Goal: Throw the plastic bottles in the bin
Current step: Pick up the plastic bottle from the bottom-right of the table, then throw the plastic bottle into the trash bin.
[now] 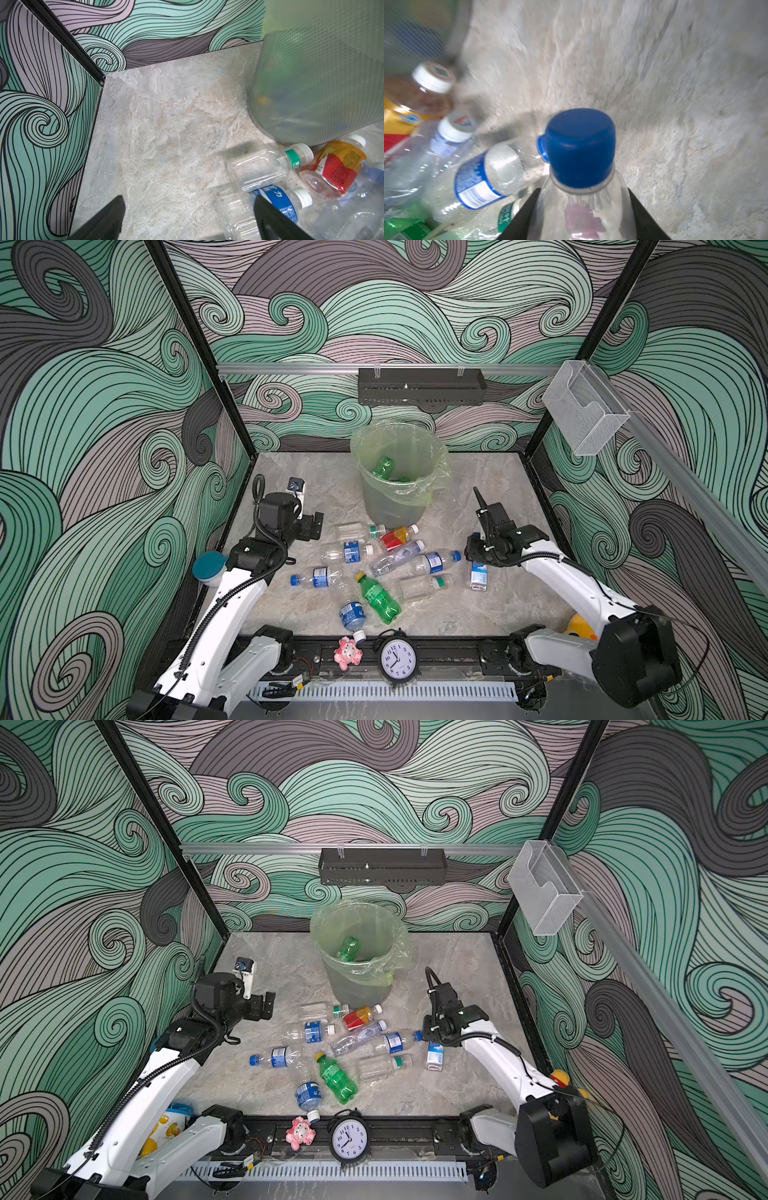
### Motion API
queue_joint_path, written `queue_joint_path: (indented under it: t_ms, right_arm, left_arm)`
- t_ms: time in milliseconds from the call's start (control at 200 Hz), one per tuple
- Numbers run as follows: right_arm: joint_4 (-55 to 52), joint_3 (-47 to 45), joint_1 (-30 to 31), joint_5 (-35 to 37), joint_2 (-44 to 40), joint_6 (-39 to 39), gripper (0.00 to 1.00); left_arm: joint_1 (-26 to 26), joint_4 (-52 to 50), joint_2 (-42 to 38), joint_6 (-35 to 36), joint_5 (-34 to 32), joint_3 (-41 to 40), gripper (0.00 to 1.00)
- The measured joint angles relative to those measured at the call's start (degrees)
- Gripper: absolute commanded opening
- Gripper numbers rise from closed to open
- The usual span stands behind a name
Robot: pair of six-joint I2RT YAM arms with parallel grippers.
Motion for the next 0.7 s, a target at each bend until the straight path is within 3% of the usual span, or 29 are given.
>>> queue_joint_path:
  t_ms: [255,696]
  right_arm:
    - [0.24,8.52,-5.31,1.7,-2.1,-6.91,0.43]
    - [12.15,9.25,-10.12,-12.87,-16.57,-11.13,0.41]
  left_arm:
    - [0.09,-2.03,-0.02,0.98,0.2,1.33,0.99]
    - [0.09,-4.07,-0.13,1.14,0.85,2.64,0.99]
